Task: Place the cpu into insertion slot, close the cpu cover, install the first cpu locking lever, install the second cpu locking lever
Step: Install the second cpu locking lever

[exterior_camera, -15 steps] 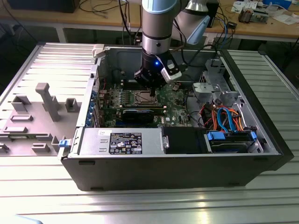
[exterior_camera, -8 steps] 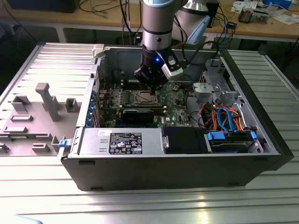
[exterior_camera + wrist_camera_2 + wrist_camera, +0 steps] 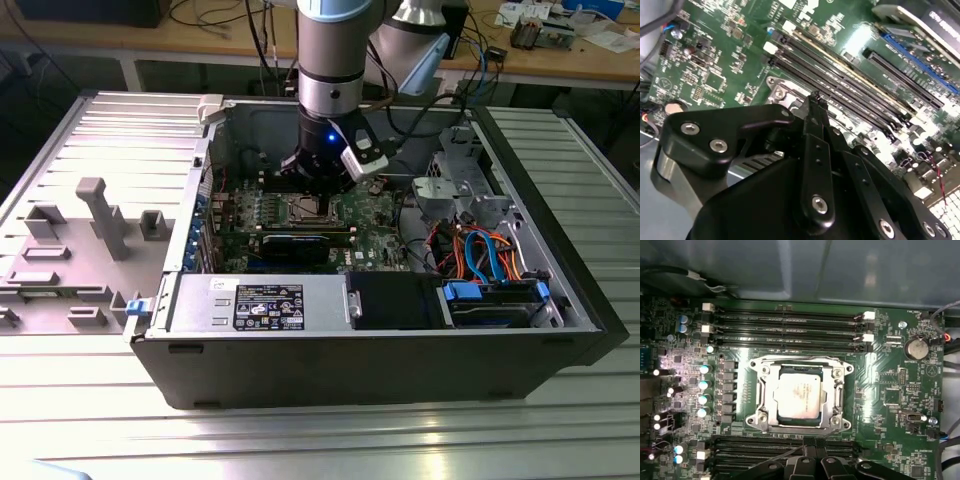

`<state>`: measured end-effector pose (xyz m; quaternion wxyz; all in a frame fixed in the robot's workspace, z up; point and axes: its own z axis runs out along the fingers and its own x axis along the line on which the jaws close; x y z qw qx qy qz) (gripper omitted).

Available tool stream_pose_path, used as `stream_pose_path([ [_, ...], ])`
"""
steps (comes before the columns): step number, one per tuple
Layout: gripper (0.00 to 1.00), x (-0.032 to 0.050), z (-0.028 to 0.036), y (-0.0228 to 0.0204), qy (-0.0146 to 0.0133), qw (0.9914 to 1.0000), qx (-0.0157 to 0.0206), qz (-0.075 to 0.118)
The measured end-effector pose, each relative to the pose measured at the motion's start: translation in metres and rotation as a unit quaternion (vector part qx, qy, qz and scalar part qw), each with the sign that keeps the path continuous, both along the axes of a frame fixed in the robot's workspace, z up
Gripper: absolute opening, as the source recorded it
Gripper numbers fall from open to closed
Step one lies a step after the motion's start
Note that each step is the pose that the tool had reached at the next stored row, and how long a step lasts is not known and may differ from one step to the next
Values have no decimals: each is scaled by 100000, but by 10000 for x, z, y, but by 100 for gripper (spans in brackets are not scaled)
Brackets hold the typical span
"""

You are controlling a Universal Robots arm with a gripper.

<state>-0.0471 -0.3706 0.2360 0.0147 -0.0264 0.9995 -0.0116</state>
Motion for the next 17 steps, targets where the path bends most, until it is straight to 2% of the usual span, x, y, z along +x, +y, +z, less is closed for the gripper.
stream_pose_path([
  [17,11,-4,1,-6,5,100000,75,-1],
])
